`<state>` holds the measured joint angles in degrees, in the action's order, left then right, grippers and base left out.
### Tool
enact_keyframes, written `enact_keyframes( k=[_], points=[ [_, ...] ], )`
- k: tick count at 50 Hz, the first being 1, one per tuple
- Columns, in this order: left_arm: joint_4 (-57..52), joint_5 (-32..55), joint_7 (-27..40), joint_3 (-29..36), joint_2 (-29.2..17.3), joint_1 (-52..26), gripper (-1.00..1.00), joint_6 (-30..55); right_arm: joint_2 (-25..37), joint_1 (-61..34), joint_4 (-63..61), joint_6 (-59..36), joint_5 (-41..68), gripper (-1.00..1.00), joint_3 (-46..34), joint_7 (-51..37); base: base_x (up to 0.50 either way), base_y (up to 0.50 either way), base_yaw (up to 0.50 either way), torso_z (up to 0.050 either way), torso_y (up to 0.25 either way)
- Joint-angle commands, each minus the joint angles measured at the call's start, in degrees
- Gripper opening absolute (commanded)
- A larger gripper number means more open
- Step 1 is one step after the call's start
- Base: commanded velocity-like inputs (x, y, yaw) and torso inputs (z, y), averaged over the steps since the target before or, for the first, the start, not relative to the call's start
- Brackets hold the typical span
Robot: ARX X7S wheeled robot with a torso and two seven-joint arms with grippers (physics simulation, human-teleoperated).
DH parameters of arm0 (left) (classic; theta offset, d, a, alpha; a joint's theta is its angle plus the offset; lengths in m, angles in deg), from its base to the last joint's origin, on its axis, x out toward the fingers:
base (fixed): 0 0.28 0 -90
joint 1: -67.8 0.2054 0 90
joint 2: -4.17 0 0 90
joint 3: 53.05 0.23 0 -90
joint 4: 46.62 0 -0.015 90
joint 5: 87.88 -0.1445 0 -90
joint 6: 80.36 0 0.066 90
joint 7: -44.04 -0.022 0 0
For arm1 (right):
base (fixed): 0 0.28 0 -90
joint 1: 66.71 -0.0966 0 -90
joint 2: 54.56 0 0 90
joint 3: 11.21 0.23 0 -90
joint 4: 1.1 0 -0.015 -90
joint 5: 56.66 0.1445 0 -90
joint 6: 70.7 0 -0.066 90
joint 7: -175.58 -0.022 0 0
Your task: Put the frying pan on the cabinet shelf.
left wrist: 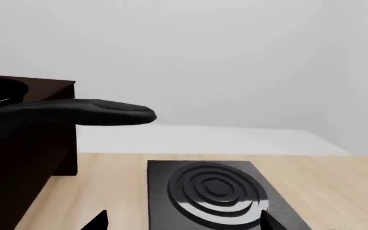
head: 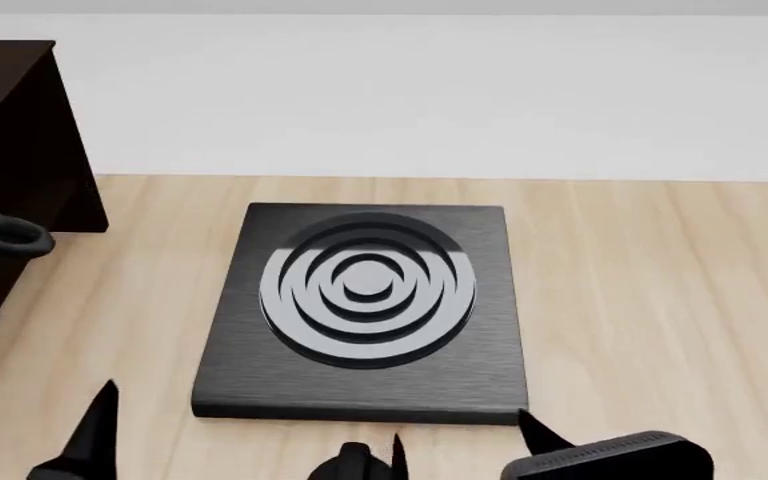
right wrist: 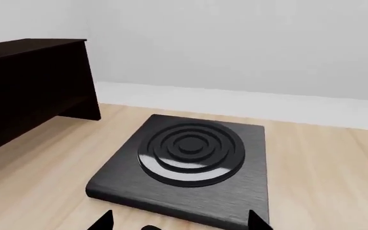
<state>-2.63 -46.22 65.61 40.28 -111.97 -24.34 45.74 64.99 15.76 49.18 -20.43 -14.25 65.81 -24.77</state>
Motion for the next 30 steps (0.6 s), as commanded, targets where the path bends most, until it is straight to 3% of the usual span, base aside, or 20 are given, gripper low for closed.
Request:
enact_keyframes(
  k=[1,18,30],
  points=[
    [0.49,-6.16,0.92,3.27,-0.49,-1.67,1.0,0.84,0.55,0.31,-1.28,0.14,0.65,1.0,2.89,-2.68,0.0,0.0,0.0,0.0,0.0],
    [0.31,-6.9,1.92,3.74,-0.08,-0.2,1.0,-0.17,5.66,-0.46,-5.32,-2.22,-11.09,1.0,0.25,-9.73,0.0,0.0,0.0,0.0,0.0],
    [-0.9,-3.55,3.13,-0.2,-0.84,1.13,1.0,0.09,7.97,2.61,-7.68,-0.9,-11.76,1.0,5.49,-12.49,0.0,0.0,0.0,0.0,0.0]
  ],
)
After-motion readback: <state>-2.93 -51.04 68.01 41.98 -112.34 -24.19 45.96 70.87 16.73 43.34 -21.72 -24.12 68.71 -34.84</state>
